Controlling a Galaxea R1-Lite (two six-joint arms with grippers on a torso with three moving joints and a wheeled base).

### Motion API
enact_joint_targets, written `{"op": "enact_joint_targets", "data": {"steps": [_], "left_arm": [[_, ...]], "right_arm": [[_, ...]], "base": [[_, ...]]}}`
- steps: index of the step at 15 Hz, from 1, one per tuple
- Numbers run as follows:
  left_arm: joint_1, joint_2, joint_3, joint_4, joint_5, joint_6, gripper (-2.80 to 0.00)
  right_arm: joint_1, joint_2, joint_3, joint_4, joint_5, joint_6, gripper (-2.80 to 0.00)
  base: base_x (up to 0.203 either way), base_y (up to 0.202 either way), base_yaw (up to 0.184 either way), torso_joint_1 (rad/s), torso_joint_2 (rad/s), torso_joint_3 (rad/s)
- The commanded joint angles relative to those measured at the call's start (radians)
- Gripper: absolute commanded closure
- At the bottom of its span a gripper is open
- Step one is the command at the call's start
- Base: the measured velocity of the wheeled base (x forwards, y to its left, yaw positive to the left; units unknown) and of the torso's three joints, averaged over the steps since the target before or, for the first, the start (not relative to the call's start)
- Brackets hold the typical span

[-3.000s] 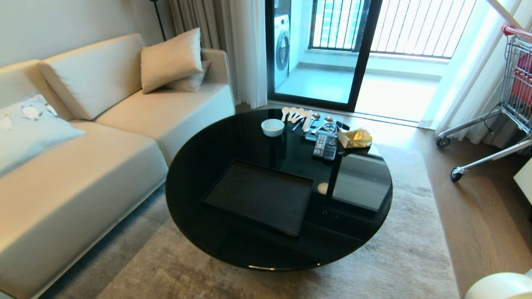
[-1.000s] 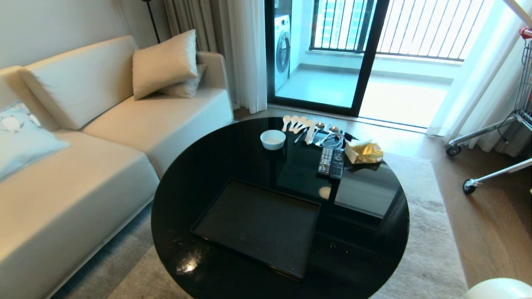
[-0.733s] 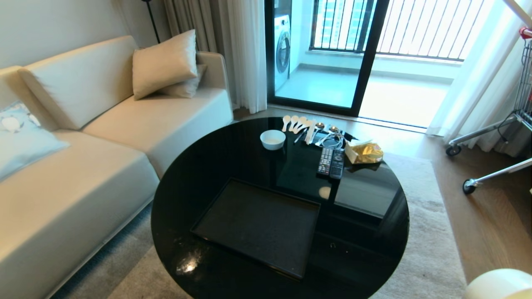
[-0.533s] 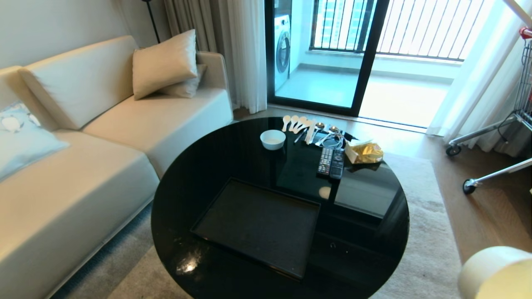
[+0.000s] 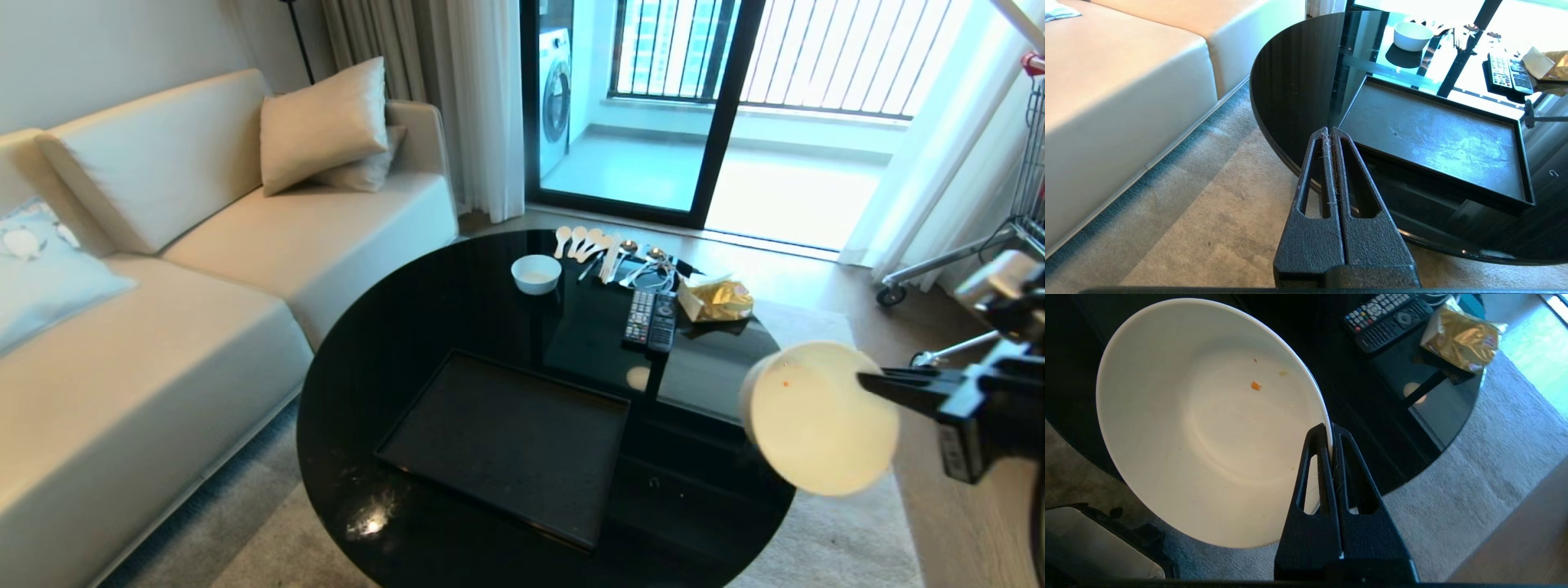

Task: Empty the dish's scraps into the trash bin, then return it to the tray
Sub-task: Put the bowl back to the table

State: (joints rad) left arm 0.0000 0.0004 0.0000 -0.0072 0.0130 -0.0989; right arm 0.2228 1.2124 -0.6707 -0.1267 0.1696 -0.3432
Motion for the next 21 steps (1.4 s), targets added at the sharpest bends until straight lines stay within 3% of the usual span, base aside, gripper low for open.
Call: {"op": "enact_joint_targets", "data": {"steps": [1,5,8,10,12,15,19,21], "left_arm": [[0.000,0.000,0.000,0.000,0.001,-0.001,0.00],[0.000,0.000,0.000,0.000,0.001,-0.001,0.00],[0.000,0.001,0.000,0.000,0.001,-0.001,0.00],[0.000,0.000,0.000,0.000,0.001,-0.001,0.00],[0.000,0.000,0.000,0.000,0.001,-0.001,0.00],[0.000,0.001,0.000,0.000,0.001,-0.001,0.00],[0.000,0.001,0.000,0.000,0.001,-0.001,0.00],[0.000,0.000,0.000,0.000,0.001,-0.001,0.00]], "right_arm": [[0.138,0.356,-0.154,-0.014,-0.035,0.000,0.00],[0.331,0.646,-0.358,-0.019,-0.105,0.122,0.00],[0.401,0.785,-0.450,-0.018,-0.174,0.318,0.00],[0.421,0.853,-0.514,-0.004,-0.227,0.428,0.00],[0.427,0.906,-0.583,0.048,-0.267,0.488,0.00],[0.425,0.981,-0.712,0.185,-0.312,0.618,0.00],[0.419,1.084,-0.883,0.336,-0.325,0.817,0.00],[0.418,1.116,-0.904,0.345,-0.325,0.862,0.00]], "base": [[0.000,0.000,0.000,0.000,0.00,0.000],[0.000,0.000,0.000,0.000,0.00,0.000],[0.000,0.000,0.000,0.000,0.00,0.000],[0.000,0.000,0.000,0.000,0.00,0.000],[0.000,0.000,0.000,0.000,0.00,0.000],[0.000,0.000,0.000,0.000,0.00,0.000],[0.000,0.000,0.000,0.000,0.00,0.000],[0.000,0.000,0.000,0.000,0.00,0.000]]}}
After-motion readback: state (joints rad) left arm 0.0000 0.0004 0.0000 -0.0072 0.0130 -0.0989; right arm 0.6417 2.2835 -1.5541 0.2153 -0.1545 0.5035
